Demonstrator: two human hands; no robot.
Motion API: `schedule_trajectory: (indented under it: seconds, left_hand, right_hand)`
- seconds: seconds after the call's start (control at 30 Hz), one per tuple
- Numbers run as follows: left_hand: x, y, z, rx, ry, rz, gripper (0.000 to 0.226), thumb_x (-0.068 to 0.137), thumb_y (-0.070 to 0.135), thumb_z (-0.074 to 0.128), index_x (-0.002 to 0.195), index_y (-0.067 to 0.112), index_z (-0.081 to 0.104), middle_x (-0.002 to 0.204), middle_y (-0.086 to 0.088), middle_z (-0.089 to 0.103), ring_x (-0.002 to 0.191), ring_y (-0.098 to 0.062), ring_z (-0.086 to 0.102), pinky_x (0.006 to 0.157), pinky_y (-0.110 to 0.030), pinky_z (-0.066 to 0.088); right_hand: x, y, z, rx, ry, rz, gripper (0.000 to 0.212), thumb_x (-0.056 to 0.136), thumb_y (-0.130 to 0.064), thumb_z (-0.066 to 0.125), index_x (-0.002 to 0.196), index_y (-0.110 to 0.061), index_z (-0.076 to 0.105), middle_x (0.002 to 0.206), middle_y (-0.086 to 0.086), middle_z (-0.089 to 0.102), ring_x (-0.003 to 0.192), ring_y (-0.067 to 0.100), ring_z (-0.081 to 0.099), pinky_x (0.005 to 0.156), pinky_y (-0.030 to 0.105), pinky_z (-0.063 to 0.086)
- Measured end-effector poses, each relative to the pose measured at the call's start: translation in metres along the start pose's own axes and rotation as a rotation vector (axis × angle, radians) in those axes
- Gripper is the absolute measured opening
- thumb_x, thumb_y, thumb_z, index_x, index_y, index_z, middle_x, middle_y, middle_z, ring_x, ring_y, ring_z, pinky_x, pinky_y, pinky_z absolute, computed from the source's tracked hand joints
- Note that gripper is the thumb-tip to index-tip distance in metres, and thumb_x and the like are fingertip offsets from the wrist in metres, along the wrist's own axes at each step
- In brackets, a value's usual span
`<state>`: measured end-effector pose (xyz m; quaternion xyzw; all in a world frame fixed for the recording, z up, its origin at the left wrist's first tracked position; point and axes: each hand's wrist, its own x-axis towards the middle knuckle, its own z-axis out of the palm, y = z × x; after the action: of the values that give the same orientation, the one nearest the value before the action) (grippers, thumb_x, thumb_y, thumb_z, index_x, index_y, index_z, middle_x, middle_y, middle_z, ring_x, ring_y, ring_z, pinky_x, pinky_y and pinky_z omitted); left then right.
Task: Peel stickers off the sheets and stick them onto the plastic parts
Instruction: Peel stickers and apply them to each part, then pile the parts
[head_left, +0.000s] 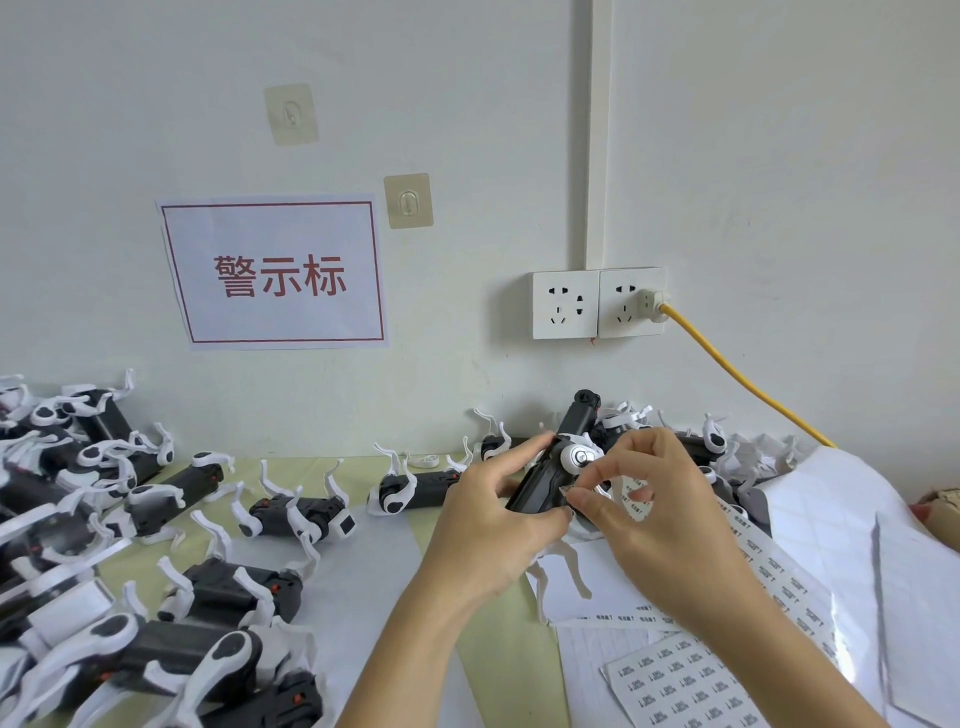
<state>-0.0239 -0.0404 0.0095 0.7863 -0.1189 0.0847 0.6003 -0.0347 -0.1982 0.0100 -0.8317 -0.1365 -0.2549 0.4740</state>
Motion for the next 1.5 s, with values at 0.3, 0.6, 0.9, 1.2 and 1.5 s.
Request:
schedule_trajectory:
  seconds: [0.3,0.6,0.9,1.2,1.5]
  left_hand:
    - [-0.001,0.001,-0.001,0.024,-0.023,0.005,0.060,0.076,0.023,0.070,0.120,0.062,0.059,0.087,0.023,0.072,0.064,0.005,0.056,0.059,-0.010,0.042]
    - [-0.004,0.009,-0.001,0.049,-0.029,0.051,0.064,0.080,0.018,0.068,0.094,0.079,0.055,0.085,0.006,0.071,0.054,-0.005,0.050,0.053,-0.014,0.043]
    - [-0.003,0.007,0.000,0.019,-0.035,0.023,0.051,0.072,0.034,0.067,0.108,0.069,0.059,0.079,0.013,0.071,0.053,0.001,0.052,0.055,-0.014,0.043]
    - [-0.003,0.005,-0.001,0.032,-0.035,0.003,0.050,0.071,0.040,0.065,0.115,0.063,0.058,0.080,0.021,0.071,0.053,0.004,0.053,0.059,-0.017,0.041]
    - [-0.003,0.007,0.003,0.004,0.006,0.010,0.049,0.071,0.031,0.065,0.105,0.066,0.061,0.084,0.023,0.071,0.053,0.005,0.053,0.056,-0.012,0.040]
  right_hand:
    - [-0.002,0.000,0.001,-0.049,0.023,-0.049,0.021,0.085,-0.017,0.078,0.074,-0.032,0.068,0.099,-0.008,0.049,0.099,-0.006,0.045,0.080,0.000,0.030]
    - [-0.002,0.002,0.003,-0.086,0.030,-0.077,0.020,0.085,-0.017,0.078,0.074,-0.031,0.067,0.098,-0.009,0.048,0.099,-0.005,0.044,0.080,0.001,0.030]
    - [-0.003,0.007,0.010,-0.166,0.113,-0.131,0.015,0.083,-0.017,0.079,0.077,-0.026,0.070,0.095,-0.016,0.045,0.100,-0.004,0.045,0.076,0.006,0.034]
    - [-0.003,0.008,0.011,-0.193,0.132,-0.146,0.011,0.084,-0.017,0.079,0.079,-0.024,0.071,0.095,-0.016,0.044,0.100,-0.005,0.044,0.077,0.005,0.033]
    - [-0.005,0.007,0.012,-0.209,0.144,-0.153,0.007,0.085,-0.014,0.077,0.084,-0.021,0.074,0.094,-0.012,0.045,0.092,0.004,0.046,0.069,0.013,0.036]
